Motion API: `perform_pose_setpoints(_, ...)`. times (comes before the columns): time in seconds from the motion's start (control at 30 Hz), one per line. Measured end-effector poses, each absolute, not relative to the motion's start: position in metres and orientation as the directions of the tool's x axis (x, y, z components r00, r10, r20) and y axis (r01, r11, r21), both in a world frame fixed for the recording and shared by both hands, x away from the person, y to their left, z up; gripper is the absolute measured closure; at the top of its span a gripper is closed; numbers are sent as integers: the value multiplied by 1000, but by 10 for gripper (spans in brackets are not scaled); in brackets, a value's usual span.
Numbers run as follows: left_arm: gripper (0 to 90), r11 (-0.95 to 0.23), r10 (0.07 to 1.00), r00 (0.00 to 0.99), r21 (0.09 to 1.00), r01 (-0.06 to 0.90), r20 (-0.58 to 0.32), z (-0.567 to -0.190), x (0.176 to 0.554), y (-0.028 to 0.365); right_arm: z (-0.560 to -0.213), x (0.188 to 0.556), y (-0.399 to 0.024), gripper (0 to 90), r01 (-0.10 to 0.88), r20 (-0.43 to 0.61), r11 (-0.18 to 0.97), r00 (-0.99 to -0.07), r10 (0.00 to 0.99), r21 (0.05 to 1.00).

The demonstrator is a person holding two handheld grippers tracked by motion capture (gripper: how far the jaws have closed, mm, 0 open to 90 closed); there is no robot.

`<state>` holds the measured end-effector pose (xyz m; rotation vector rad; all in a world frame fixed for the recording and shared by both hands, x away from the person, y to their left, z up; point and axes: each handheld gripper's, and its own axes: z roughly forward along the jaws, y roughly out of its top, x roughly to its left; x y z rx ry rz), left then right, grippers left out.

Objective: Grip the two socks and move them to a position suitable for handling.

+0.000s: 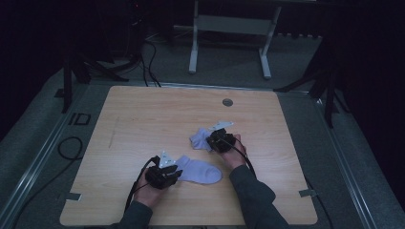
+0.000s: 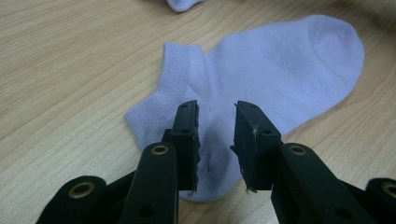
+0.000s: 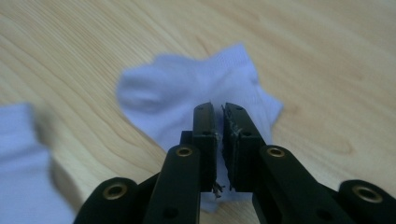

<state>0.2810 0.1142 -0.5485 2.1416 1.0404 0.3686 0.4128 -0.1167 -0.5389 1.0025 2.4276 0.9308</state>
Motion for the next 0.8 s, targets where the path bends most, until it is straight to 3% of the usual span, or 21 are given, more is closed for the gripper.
perform_pose_setpoints(0.8,697,-405,778,626,717,567,-56,-548,282,113,-550,402,-120,840,533,-20,531,-693,721,659)
